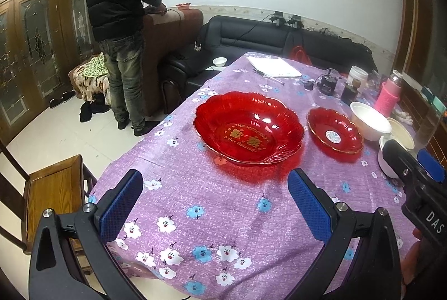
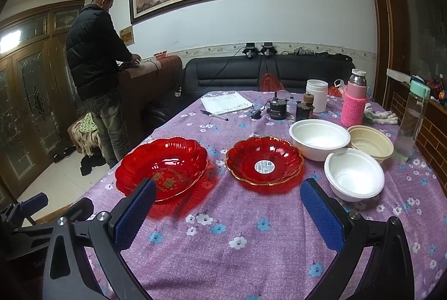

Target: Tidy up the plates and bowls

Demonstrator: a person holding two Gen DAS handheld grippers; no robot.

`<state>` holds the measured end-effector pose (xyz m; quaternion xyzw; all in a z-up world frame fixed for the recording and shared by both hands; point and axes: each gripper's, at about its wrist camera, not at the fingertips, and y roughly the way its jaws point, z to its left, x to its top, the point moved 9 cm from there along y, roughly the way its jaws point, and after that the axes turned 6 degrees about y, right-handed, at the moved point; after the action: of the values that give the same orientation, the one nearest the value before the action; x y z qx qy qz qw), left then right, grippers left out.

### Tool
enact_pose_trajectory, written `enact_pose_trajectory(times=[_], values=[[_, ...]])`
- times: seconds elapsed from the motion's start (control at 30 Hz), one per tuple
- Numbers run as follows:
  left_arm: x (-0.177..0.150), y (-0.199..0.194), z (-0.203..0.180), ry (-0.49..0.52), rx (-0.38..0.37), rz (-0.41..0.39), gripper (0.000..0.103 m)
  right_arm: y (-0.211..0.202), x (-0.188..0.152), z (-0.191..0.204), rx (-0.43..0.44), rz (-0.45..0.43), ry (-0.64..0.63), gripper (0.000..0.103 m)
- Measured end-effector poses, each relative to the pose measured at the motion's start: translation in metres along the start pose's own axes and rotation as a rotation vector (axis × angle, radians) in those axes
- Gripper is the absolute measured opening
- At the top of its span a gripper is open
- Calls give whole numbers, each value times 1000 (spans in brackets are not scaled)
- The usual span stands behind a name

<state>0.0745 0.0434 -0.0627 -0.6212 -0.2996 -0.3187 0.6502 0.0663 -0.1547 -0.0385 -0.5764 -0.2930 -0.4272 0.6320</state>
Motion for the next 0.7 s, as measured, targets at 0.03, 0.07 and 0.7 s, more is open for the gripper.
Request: enact_pose_trajectory(times=[0.03, 0.07, 0.7], values=[[0, 1, 1, -2, 1, 3, 103, 1, -1, 0, 2, 6, 2, 103], [-1, 2, 2, -5, 2, 6, 103, 3, -2, 0, 3, 11, 4, 103], [-2, 48, 20, -36, -6, 107, 103, 40, -1, 7, 37, 86, 61, 102]])
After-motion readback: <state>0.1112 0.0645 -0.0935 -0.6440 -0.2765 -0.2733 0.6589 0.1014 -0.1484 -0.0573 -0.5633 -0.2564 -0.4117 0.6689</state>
